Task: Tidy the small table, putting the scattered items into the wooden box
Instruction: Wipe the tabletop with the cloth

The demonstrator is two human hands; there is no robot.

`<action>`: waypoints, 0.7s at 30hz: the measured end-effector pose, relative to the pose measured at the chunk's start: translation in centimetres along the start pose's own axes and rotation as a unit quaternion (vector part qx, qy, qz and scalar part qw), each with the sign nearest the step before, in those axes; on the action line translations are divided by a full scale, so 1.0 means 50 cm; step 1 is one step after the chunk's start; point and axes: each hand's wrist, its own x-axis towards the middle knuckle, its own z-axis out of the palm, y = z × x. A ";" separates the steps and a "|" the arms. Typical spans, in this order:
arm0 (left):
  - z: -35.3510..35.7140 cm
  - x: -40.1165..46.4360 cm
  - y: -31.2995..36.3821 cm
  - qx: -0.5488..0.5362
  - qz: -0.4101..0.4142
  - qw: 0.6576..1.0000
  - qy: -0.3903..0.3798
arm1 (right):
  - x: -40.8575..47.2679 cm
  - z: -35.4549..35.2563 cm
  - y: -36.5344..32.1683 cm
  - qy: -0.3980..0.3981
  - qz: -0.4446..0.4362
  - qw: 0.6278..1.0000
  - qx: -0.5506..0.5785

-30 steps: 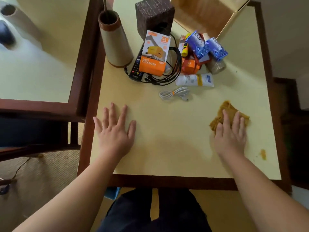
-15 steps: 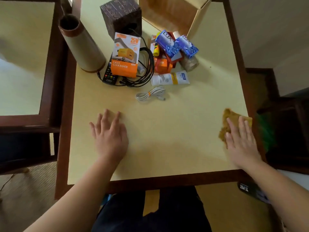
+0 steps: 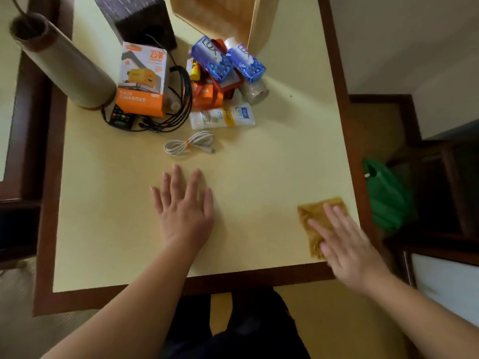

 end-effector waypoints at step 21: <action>0.010 -0.002 0.006 -0.023 -0.010 0.997 0.079 | 0.333 -0.178 0.157 0.058 0.098 0.993 0.024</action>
